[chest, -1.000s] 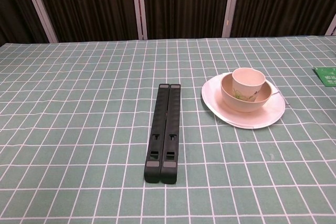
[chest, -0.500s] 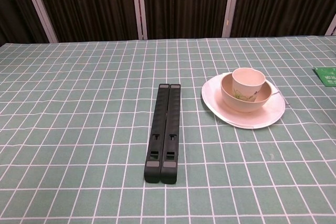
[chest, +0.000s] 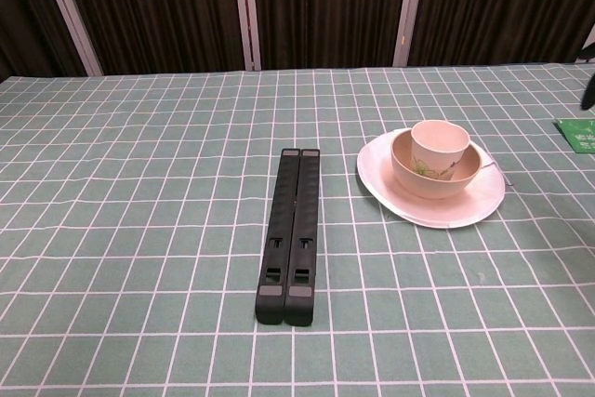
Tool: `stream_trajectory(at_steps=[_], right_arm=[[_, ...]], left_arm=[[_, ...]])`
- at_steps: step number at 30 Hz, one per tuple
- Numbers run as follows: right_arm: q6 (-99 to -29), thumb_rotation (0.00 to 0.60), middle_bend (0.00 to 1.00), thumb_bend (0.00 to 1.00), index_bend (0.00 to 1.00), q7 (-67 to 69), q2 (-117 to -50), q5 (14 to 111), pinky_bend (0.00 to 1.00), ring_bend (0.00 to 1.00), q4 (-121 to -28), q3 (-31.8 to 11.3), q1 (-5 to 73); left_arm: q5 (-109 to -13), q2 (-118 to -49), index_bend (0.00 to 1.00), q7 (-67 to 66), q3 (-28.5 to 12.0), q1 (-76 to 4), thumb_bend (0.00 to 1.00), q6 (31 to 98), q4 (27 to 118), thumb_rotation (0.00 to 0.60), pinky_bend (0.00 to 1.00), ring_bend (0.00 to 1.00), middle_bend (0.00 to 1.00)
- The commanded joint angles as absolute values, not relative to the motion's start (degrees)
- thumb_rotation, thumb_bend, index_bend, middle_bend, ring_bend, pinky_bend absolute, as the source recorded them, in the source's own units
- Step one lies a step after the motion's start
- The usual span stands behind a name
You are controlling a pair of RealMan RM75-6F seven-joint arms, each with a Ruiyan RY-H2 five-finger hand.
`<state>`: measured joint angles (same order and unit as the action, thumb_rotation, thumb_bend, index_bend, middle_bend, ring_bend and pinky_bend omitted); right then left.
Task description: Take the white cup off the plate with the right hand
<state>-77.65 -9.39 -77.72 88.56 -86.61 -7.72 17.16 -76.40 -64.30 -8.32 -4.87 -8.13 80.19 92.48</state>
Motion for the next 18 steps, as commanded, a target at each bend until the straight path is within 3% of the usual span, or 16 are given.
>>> stream_trajectory(at_steps=[1,18], right_arm=[[-72.5,0.600,0.12,0.20,0.42,-13.6,-82.9,84.9,0.00,0.00,-86.7,-9.8,21.2],[-66.3,0.600,0.14,0.21,0.45,-18.3,-91.3,76.1,0.00,0.00,-81.8,-13.3,27.6]], left_arm=[[-76.3,-64.0,0.00,-7.6,-4.9,-8.1,0.02,80.0,92.3,0.600,0.00,0.00,0.00],[-76.5,-63.7,0.00,-6.6,-4.9,-8.2,0.02,79.4,92.3,0.600,0.00,0.00,0.00]])
